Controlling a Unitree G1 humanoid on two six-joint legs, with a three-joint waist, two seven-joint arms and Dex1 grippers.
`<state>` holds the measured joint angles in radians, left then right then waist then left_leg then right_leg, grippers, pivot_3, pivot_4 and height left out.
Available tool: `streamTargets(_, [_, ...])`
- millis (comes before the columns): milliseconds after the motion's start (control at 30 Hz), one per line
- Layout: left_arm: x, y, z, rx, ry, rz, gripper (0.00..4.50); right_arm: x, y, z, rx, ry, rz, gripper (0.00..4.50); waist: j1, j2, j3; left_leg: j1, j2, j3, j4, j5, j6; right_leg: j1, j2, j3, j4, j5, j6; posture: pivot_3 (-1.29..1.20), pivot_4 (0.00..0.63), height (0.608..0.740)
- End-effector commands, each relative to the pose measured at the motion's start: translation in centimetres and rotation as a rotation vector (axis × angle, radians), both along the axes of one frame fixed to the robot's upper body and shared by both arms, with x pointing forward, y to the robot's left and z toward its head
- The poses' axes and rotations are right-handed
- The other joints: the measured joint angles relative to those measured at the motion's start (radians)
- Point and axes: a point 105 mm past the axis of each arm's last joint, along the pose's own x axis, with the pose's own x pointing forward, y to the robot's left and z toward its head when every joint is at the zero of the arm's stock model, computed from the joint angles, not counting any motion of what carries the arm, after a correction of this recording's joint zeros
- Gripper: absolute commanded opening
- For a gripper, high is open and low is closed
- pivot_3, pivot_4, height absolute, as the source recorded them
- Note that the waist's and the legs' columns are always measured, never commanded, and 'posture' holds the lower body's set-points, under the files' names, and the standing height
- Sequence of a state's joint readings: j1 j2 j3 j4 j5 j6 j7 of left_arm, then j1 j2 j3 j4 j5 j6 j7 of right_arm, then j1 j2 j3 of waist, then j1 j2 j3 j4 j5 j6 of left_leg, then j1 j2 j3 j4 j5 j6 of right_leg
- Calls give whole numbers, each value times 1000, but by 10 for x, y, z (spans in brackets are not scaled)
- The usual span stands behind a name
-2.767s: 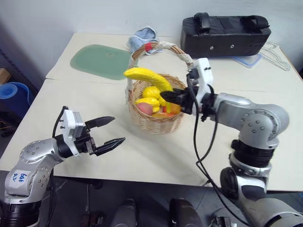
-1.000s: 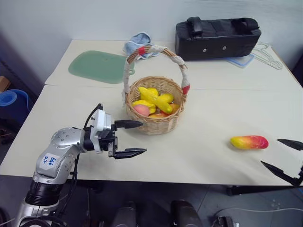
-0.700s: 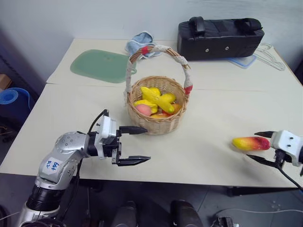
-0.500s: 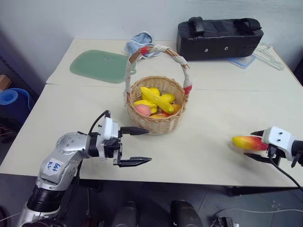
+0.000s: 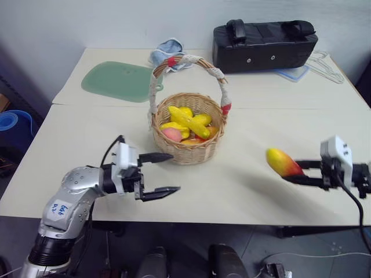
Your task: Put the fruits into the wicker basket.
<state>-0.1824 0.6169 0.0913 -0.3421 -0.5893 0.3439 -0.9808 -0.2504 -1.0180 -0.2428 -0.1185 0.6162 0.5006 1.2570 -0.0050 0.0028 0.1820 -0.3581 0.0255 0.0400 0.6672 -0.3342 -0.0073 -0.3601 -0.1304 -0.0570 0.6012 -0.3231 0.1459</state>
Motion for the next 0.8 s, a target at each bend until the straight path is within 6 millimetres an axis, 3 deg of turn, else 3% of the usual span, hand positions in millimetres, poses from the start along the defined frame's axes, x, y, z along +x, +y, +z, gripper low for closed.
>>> streamTargets(33, [5,22,10,-54,-39,112,4500,-8,62,41,134,-64,99,1779,3,0,0,0,1,0,0,0,-1,0,0,-2,0,1,-1,0,150,740])
streamTargets(167, [10,35,15,-102,-34,188,4500,2,128,69,285,-93,136,1779,3,-2,0,-2,3,-1,0,-2,-3,-4,0,-7,2,1,-2,0,150,740])
streamTargets(233, [10,36,19,-122,-37,203,4500,19,149,68,274,-101,84,1779,6,-2,0,-11,3,-1,3,-2,-3,-14,-1,-8,8,2,-3,0,150,740])
streamTargets(300, [6,34,19,-122,-29,195,4500,32,162,66,251,-110,34,1779,6,-2,0,-19,2,-2,8,-2,-3,-23,-1,-9,21,4,-2,0,150,740])
streamTargets(467, [1,35,18,-116,-24,216,4500,53,176,59,233,-90,-47,1779,2,-3,0,-32,-2,-2,15,-3,-1,-34,-1,-10,23,5,-1,0,150,740])
streamTargets(667, [-1,36,18,-115,-24,235,4500,59,191,61,178,-188,8,3828,-1,-3,0,-31,-4,1,15,-1,0,-34,-1,-10,23,5,0,0,150,740])
streamTargets(733, [-2,39,19,-112,-32,245,4500,46,188,66,182,-214,103,4483,-1,-3,0,-31,-4,1,15,-1,0,-34,-1,-10,24,5,0,0,150,740])
streamTargets(800, [-3,42,20,-106,-37,251,4500,22,177,65,189,-243,250,4483,2,-3,0,-31,-4,1,15,-1,0,-34,-1,-10,24,5,0,0,150,740])
